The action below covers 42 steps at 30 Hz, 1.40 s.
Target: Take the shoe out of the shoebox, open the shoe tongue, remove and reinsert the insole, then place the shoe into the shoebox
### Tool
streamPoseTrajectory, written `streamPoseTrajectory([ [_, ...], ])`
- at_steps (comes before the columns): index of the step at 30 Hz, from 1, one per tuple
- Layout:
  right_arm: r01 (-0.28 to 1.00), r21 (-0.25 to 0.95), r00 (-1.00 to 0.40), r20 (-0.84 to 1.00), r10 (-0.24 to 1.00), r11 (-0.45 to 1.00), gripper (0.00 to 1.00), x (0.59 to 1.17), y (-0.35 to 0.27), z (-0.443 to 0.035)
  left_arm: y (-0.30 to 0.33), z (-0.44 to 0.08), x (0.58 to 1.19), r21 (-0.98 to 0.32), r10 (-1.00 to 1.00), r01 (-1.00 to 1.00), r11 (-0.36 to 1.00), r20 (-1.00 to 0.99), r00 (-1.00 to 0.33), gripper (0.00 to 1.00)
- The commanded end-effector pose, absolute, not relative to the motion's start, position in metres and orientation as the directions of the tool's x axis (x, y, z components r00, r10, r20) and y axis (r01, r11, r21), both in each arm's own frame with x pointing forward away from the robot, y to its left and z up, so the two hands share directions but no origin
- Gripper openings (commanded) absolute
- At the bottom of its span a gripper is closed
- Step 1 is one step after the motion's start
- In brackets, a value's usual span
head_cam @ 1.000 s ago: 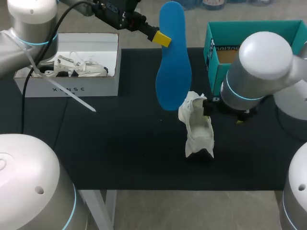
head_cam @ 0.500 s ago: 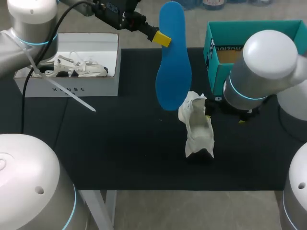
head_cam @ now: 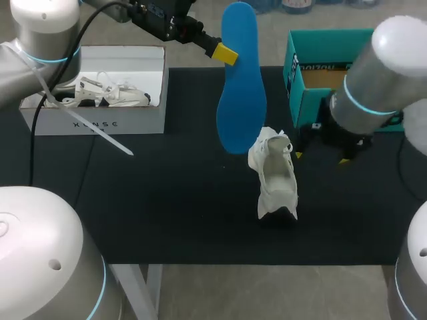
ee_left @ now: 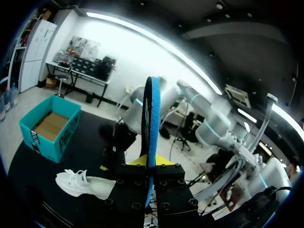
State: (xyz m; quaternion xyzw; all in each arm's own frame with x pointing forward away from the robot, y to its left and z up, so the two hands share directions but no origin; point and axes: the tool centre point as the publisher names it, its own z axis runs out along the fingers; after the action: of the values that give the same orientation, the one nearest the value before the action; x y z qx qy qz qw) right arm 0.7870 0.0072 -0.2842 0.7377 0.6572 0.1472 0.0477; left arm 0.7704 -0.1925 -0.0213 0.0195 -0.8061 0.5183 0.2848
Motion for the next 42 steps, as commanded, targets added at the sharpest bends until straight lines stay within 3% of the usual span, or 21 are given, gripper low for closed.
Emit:
streamPoseTrajectory([
  [1, 0.989, 0.120, 0.031, 0.419, 0.908, -0.089, 1.00, 0.785, -0.038, -0.273, -0.192, -0.021, 0.770, -0.825, 0.263, -0.326, 0.462, 0.479, -0.838, 0.00],
  [8, 0.999, 0.019, 0.011, 0.612, 0.790, -0.029, 1.00, 0.785, -0.042, -0.254, -0.192, -0.021, 0.770, -0.825, 0.263, -0.326, 0.462, 0.479, -0.838, 0.00],
  [20, 0.998, -0.056, 0.028, 0.744, 0.668, 0.020, 1.00, 0.796, -0.022, -0.240, -0.192, -0.021, 0.770, -0.825, 0.263, -0.326, 0.462, 0.479, -0.838, 0.00],
  [42, 0.984, -0.156, 0.180, 0.887, 0.426, -0.090, 1.00, 0.822, 0.058, -0.205, -0.192, -0.021, 0.770, -0.825, 0.263, -0.326, 0.462, 0.479, -0.838, 0.00],
])
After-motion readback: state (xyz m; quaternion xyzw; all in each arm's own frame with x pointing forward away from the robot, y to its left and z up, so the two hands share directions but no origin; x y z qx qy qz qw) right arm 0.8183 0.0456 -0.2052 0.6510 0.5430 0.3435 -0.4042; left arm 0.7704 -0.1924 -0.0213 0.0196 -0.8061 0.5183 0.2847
